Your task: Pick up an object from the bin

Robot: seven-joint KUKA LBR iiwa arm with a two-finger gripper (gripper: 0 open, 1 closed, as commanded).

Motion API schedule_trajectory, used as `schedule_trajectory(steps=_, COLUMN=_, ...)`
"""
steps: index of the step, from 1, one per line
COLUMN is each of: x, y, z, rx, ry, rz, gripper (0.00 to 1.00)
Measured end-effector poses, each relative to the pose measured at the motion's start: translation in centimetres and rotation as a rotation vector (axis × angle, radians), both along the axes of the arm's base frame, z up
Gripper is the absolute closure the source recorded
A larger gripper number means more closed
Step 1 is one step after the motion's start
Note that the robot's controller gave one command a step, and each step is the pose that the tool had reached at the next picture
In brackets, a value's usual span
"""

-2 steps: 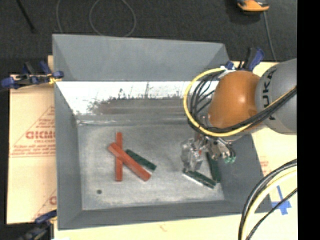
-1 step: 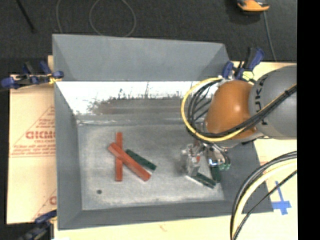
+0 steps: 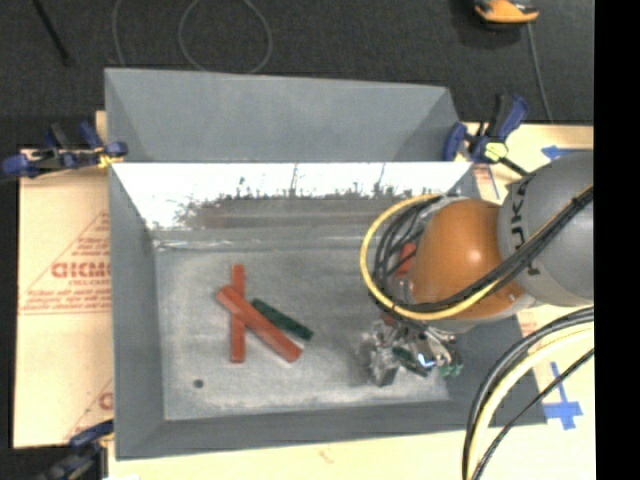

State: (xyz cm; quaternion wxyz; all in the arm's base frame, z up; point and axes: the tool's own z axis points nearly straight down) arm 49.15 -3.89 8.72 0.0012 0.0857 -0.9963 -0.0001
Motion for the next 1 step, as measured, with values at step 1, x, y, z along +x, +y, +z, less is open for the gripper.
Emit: schedule_trajectory(steps=1, x=0.23, y=-0.05, z=0.07, rx=-0.001, ry=-0.005, rz=0.002, gripper=0.0)
